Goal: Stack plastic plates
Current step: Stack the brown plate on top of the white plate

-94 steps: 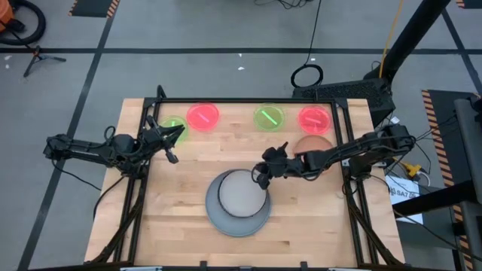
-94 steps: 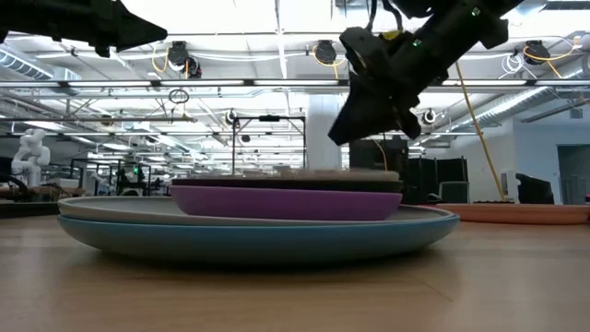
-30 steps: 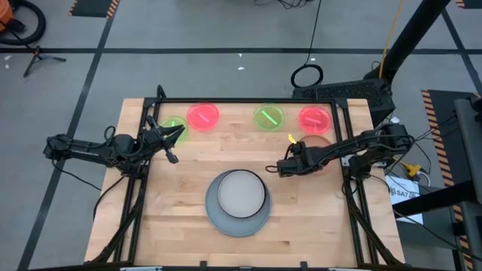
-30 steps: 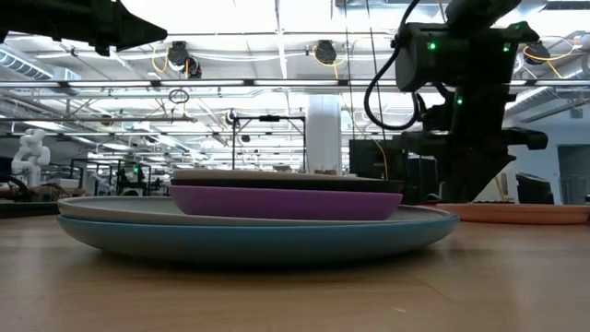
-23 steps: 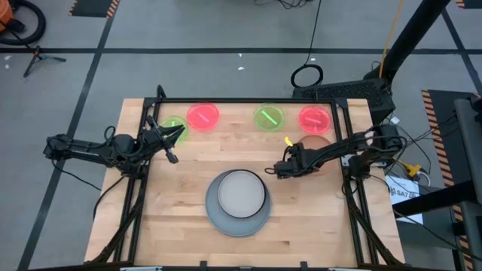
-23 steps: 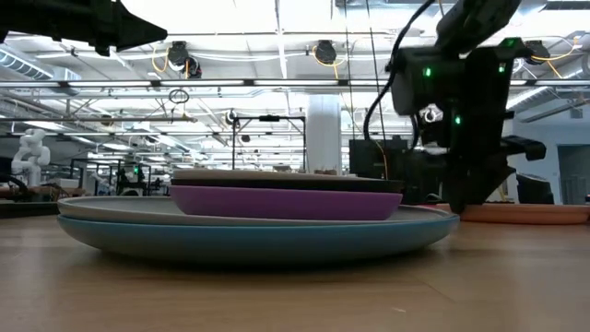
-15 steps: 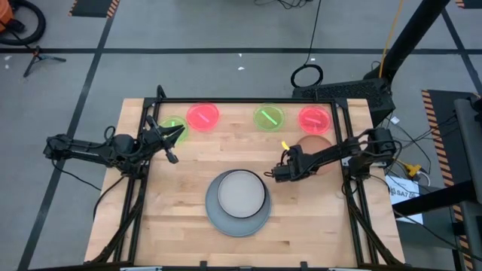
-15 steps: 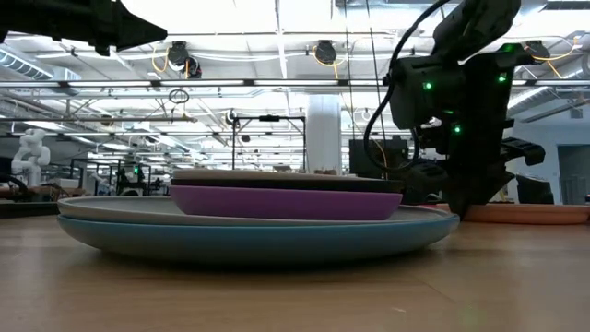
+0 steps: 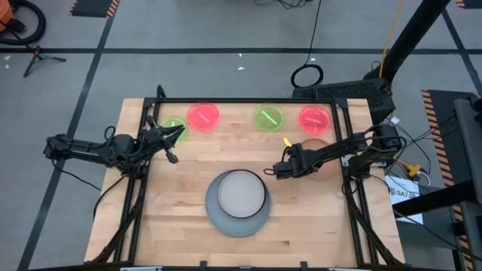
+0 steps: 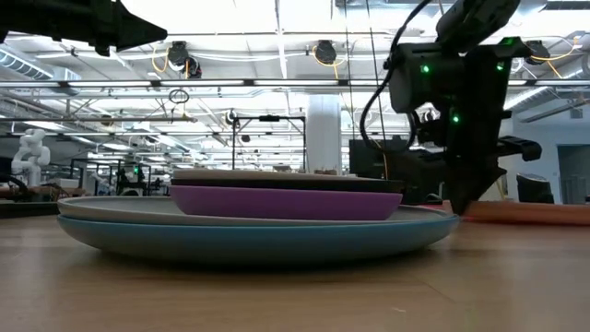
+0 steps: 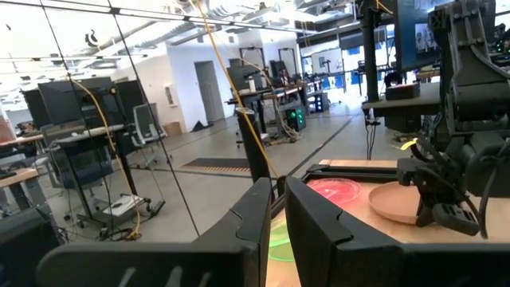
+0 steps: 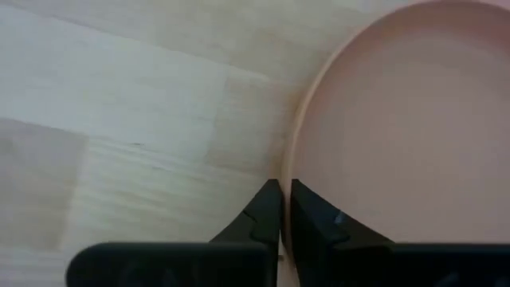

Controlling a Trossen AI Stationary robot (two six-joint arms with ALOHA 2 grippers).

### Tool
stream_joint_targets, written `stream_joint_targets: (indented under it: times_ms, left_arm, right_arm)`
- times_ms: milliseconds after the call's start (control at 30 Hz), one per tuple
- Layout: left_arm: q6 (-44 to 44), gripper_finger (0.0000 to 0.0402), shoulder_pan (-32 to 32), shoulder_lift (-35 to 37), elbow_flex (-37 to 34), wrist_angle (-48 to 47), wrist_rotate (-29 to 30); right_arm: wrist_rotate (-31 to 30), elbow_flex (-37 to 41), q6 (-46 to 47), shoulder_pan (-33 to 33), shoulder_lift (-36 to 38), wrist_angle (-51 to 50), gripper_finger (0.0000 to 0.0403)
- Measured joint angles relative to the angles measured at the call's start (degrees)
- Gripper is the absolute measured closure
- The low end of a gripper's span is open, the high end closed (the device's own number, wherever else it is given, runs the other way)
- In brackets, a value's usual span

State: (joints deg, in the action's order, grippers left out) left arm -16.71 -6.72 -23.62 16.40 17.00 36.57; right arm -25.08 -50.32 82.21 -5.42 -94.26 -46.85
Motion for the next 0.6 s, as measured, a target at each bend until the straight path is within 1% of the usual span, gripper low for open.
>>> stream_joint_targets:
  times_ms: [167,333,433,533,600]
  left_arm:
    - [-0.2,0.0353,0.0,0.0,0.0,0.0,0.0]
    - [-0.2,0.0353,0.0,0.0,0.0,0.0,0.0]
    - [-0.2,0.0353,0.0,0.0,0.0,0.0,0.0]
    - [-0.2,0.0353,0.0,0.0,0.0,0.0,0.0]
    - [-0.2,0.0353,0.0,0.0,0.0,0.0,0.0]
  right_arm:
    - [-1.1,-3.9,-4.9,-0.7,0.2,0.0,0.0395]
    - [-6.1,-10.3,-15.0,-3.0,0.3,4.8,0.0396]
    - [-6.1,-13.9,-25.8,-4.5,0.3,13.1,0.0394]
    - [-4.0,-16.6,-39.3,-6.7,-0.5,25.0,0.0394]
    - [-2.4,-18.2,-46.2,-8.1,-1.5,31.4,0.0394]
